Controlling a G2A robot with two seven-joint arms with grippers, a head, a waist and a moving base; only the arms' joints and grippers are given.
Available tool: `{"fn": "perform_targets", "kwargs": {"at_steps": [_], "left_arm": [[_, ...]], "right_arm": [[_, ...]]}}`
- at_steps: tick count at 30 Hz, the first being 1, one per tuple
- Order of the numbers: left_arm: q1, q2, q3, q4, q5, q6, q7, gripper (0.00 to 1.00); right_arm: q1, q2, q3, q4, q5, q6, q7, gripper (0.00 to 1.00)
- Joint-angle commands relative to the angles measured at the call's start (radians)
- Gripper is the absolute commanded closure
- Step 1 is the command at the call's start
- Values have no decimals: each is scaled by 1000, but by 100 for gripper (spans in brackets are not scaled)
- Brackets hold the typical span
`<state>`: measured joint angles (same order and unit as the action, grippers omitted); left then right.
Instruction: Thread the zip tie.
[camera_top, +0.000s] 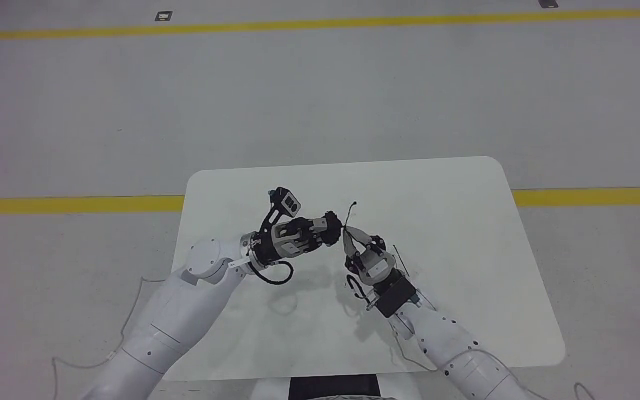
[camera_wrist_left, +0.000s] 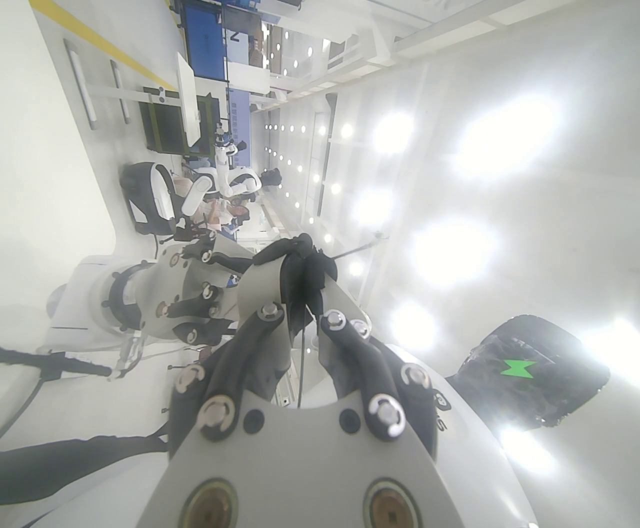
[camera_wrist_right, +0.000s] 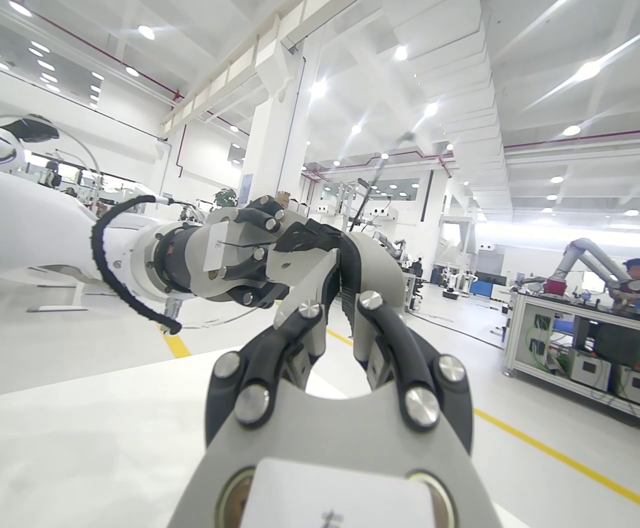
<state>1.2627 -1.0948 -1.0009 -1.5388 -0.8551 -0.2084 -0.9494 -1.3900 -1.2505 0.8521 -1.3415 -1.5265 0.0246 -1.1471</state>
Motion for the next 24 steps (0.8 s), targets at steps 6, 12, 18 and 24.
{"fn": "perform_targets", "kwargs": {"at_steps": [6,12,18,24], "left_arm": [[0,0,0,0,0,0,0,100],[0,0,0,0,0,0,0,100],[0,0,0,0,0,0,0,100],[0,0,0,0,0,0,0,100]], "right_arm": [[-4,-4,9,2,-9,-3,8,100],[-7,-5,21,12,-28,0,19,100],[-11,-6,31,24,-42,-5,33,100],[-10,-7,32,28,-43,-9,39,100]]}}
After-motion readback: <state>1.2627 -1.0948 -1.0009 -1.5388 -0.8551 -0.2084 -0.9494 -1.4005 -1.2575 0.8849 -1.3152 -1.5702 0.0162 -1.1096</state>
